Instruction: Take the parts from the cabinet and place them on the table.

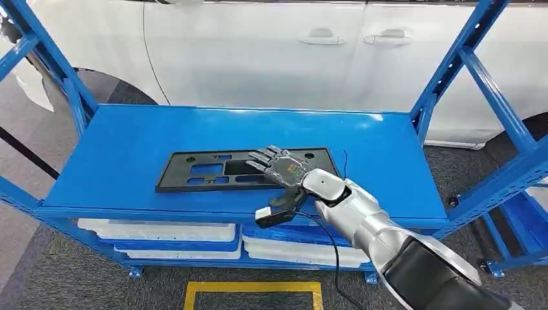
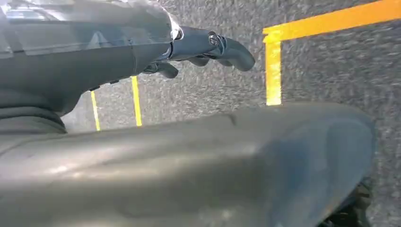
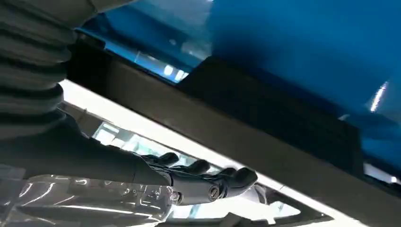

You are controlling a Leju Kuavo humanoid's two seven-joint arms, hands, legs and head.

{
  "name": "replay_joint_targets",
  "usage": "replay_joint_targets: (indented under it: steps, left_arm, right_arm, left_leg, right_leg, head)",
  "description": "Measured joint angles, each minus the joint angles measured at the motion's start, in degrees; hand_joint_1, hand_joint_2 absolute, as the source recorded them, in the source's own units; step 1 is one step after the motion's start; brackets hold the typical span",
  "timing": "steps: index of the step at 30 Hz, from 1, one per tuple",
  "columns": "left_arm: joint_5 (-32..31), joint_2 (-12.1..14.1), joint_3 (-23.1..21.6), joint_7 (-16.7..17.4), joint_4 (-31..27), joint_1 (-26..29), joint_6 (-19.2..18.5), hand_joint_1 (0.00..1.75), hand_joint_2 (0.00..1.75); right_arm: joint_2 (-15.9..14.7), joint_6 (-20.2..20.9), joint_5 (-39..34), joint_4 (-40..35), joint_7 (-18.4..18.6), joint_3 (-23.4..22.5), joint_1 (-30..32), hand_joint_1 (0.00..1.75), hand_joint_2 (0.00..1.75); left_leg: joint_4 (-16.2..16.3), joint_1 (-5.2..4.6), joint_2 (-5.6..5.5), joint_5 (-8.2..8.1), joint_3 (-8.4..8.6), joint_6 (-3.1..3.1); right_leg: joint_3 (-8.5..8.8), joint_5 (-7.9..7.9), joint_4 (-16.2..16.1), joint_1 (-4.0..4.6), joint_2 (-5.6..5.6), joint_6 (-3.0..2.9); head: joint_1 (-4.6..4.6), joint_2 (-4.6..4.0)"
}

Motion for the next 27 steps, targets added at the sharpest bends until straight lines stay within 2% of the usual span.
replay_joint_targets:
  steps: [3, 5, 6, 9, 10, 11, 12, 14, 15, 16, 19, 20, 21, 22, 24, 25, 26, 27]
  left_arm:
    - [0.00, -0.04, 0.00, 0.04, 0.00, -0.04, 0.00, 0.00, 0.00]
    - [0.00, -0.02, -0.02, 0.02, 0.00, -0.09, -0.04, 0.00, 0.00]
    - [0.00, -0.02, -0.02, -0.02, 0.00, -0.13, 0.02, 0.00, 0.00]
    - [0.00, -0.02, -0.02, -0.04, 0.00, -0.02, 0.13, 0.00, 0.00]
    - [0.00, -0.02, -0.04, -0.04, 0.00, 0.06, 0.20, 0.00, 0.00]
    - [0.00, -0.02, -0.04, -0.07, 0.00, 0.12, 0.22, 0.00, 0.00]
    - [0.00, -0.02, -0.04, -0.13, 0.00, 0.12, 0.26, 0.00, 0.00]
    - [0.00, 0.00, -0.04, -0.26, 0.00, 0.01, 0.42, 0.00, 0.00]
    - [0.00, -0.02, -0.04, -0.33, 0.00, -0.11, 0.46, 0.00, 0.00]
    - [0.00, -0.07, -0.04, -0.39, 0.00, -0.17, 0.44, 0.00, 0.00]
    - [0.00, -0.09, -0.04, -0.44, 0.00, 0.06, 0.61, 0.00, 0.00]
    - [0.00, -0.09, -0.04, -0.44, 0.00, 0.04, 0.61, 0.00, 0.00]
    - [0.00, -0.07, -0.04, -0.44, 0.00, -0.01, 0.70, 0.00, 0.00]
    - [0.00, -0.09, -0.04, -0.42, 0.00, -0.02, 0.70, 0.00, 0.00]
    - [0.00, -0.09, -0.04, -0.37, 0.00, 0.06, 0.63, 0.00, 0.00]
    - [0.00, -0.09, -0.04, -0.37, 0.00, 0.08, 0.61, 0.00, 0.00]
    - [0.00, -0.11, -0.04, -0.35, 0.00, 0.07, 0.61, 0.00, 0.00]
    - [0.00, -0.11, -0.04, -0.35, 0.00, 0.04, 0.61, 0.00, 0.00]
  right_arm:
    - [0.20, 0.94, 0.41, 0.98, 0.28, 0.06, -0.77, 0.00, 1.75]
    - [0.39, 2.10, 1.16, 1.44, 1.14, 0.31, -1.41, 0.00, 1.75]
    - [0.50, 2.80, 1.71, 1.94, 1.79, 0.72, -1.70, 0.00, 1.75]
    - [0.79, 4.24, 3.43, 3.07, 4.91, 1.81, -2.38, 0.00, 1.75]
    - [0.81, 4.61, 3.71, 3.62, 5.70, 2.25, -2.57, 0.00, 1.75]
    - [0.90, 5.13, 4.00, 4.11, 6.86, 2.65, -2.85, 0.00, 1.75]
    - [0.94, 5.72, 4.17, 4.48, 8.21, 2.88, -3.16, 0.00, 1.75]
    - [0.96, 6.47, 4.35, 4.89, 9.53, 2.93, -3.86, 1.75, 1.75]
    - [0.96, 6.58, 4.48, 5.20, 9.71, 2.99, -4.10, 1.75, 1.75]
    - [0.85, 6.58, 4.48, 5.42, 10.12, 3.04, -4.27, 1.75, 1.75]
    - [0.83, 5.61, 4.28, 5.94, 11.19, 3.02, -4.20, 1.75, 1.75]
    - [0.83, 5.05, 4.04, 6.05, 11.45, 2.95, -4.10, 1.75, 1.75]
    - [0.68, 4.33, 3.85, 6.14, 11.58, 2.65, -4.14, 1.75, 1.75]
    - [0.57, 3.89, 3.85, 6.18, 11.61, 2.47, -4.24, 1.75, 1.75]
    - [0.55, 2.95, 3.85, 6.20, 11.80, 2.19, -4.11, 1.75, 1.75]
    - [0.55, 2.64, 3.85, 6.20, 11.80, 2.16, -4.03, 1.75, 1.75]
    - [0.55, 2.42, 3.82, 6.20, 11.74, 2.08, -4.00, 1.75, 1.75]
    - [0.55, 1.97, 3.78, 6.18, 11.50, 1.88, -4.07, 1.75, 1.75]
  left_leg:
    - [-0.16, 0.05, 0.08, -0.28, 0.23, -0.87]
    - [0.20, 0.03, 0.12, -0.74, 0.52, -1.48]
    - [2.22, 0.03, 0.19, -2.30, -0.07, -1.77]
    - [14.77, 0.49, 0.19, -8.24, -5.67, -2.46]
    - [16.73, 0.63, 0.20, -8.48, -6.55, -2.64]
    - [16.12, 0.83, 0.21, -7.46, -6.21, -2.82]
    - [13.45, 1.02, 0.22, -5.72, -4.86, -2.95]
    - [3.96, 1.36, 0.36, -1.60, 0.17, -3.14]
    - [0.82, 1.50, 0.45, -1.78, 1.61, -3.08]
    - [0.55, 1.16, 0.00, -1.71, 1.70, -2.21]
    - [0.57, 0.82, 0.05, -1.37, 1.36, -0.96]
    - [0.25, 1.02, 0.16, -0.93, 1.29, -0.33]
    - [0.19, 0.97, 0.35, -0.70, 1.11, 0.01]
    - [0.21, 0.91, 0.37, -0.56, 0.84, 0.25]
    - [0.26, 0.63, 0.40, -0.47, 0.39, 0.41]
    - [0.30, 0.46, 0.39, -0.46, 0.26, 0.44]
    - [0.31, 0.30, 0.36, -0.48, 0.29, 0.46]
    - [0.32, 0.13, 0.33, -0.53, 0.43, 0.50]
  right_leg:
    - [0.15, -0.26, -0.60, 0.34, 0.13, -0.45]
    - [1.05, 0.20, -1.62, -0.46, 0.07, -1.00]
    - [1.45, 0.13, -1.85, -0.51, 0.01, -1.29]
    - [1.64, 0.10, -1.82, -0.52, -0.11, -1.39]
    - [1.68, 0.10, -1.81, -0.54, -0.10, -1.38]
    - [1.75, 0.11, -1.80, -0.58, -0.09, -1.36]
    - [1.78, 0.11, -1.75, -0.63, -0.08, -1.27]
    - [1.67, -0.01, -1.27, -0.83, -0.08, -0.71]
    - [1.48, -0.16, -0.83, -0.63, -0.09, -0.20]
    - [1.19, -0.48, -0.53, -0.29, -0.01, 0.31]
    - [1.19, 0.14, -1.05, -0.66, -0.01, 1.41]
    - [0.93, 0.12, -0.90, -0.83, 0.02, 1.68]
    - [0.33, -1.16, 0.49, -0.98, -0.12, 1.82]
    - [-1.28, -3.68, 3.92, -1.04, -0.18, 1.91]
    - [-6.12, -8.41, 14.17, -0.96, -0.18, 2.12]
    - [-7.75, -9.18, 17.41, -0.96, -0.18, 2.07]
    - [-8.12, -8.46, 17.79, -0.92, -0.17, 1.89]
    - [-7.09, -6.63, 15.57, -0.77, -0.18, 1.58]
  head:
    - [0.00, 0.00]
    - [-0.02, 0.00]
    - [-0.02, 0.00]
    - [-0.02, 0.00]
    - [-0.02, 0.00]
    - [-0.02, 0.00]
    - [-0.02, 0.00]
    - [-0.02, 0.00]
    - [-0.02, 0.00]
    - [0.00, 0.00]
    - [0.00, 0.00]
    - [-0.02, 0.00]
    - [0.00, 0.00]
    - [0.00, 0.00]
    - [0.00, 0.00]
    - [0.00, 0.00]
    - [0.00, 0.00]
    - [0.00, 0.00]
